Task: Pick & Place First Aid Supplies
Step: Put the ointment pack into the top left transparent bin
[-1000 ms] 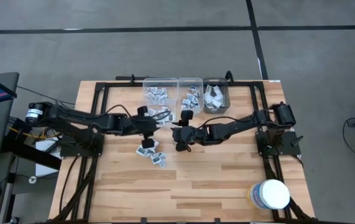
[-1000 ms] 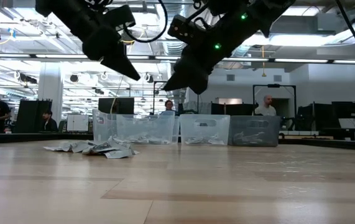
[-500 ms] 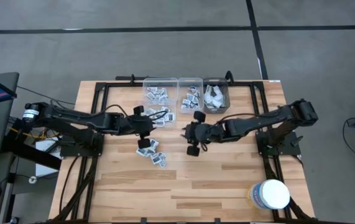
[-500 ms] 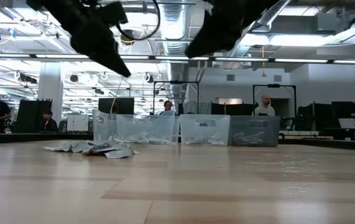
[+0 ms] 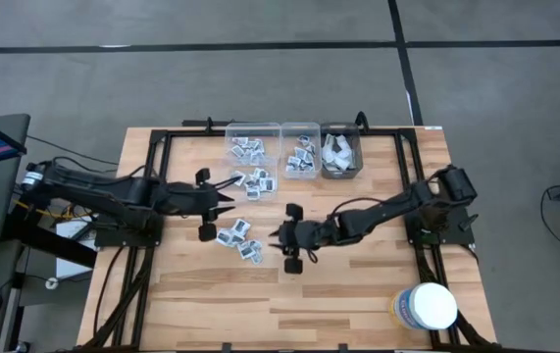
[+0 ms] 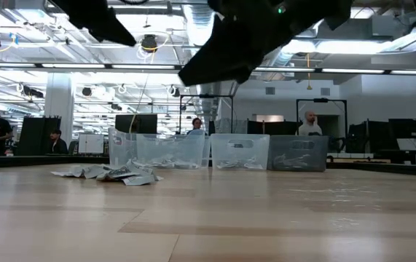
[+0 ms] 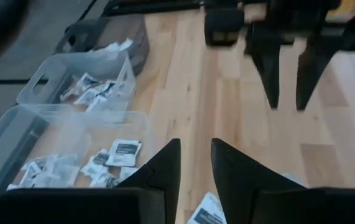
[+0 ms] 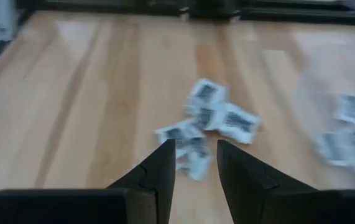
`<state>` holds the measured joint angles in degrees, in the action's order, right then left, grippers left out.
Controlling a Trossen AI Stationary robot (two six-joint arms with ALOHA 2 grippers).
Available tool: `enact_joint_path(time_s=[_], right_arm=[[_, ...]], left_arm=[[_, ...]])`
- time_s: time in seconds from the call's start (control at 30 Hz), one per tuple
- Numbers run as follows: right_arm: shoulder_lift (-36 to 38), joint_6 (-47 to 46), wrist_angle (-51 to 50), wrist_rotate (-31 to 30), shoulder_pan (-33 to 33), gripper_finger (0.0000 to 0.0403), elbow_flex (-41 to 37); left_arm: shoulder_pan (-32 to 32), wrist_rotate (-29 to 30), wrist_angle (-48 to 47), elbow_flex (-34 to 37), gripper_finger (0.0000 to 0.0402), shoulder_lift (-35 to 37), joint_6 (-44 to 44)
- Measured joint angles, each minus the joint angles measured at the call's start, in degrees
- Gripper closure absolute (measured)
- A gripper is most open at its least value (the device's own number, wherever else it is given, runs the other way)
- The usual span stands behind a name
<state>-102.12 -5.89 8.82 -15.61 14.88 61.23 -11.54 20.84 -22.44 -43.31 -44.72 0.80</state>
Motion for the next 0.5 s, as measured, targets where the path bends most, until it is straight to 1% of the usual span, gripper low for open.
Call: enact_joint_path(time_s=[0.27, 0.4, 0.5], right_arm=[[-10.2, 6.1, 5.2, 7.0, 0.9, 0.0291, 3.9], [-15.2, 6.3, 5.3, 9.8, 0.9, 0.0291, 7.5], [-18.4, 6.3, 5.4, 10.2, 0.8, 0.0291, 10.2]], left_arm=[[-3.8, -0.4, -2.5, 0.0, 0.0312, 3.2, -0.3], [-4.8, -0.4, -4.8, 0.0, 0.0312, 4.2, -1.8], [-5.1, -0.3, -5.8, 0.0, 0.0312, 4.3, -3.1]])
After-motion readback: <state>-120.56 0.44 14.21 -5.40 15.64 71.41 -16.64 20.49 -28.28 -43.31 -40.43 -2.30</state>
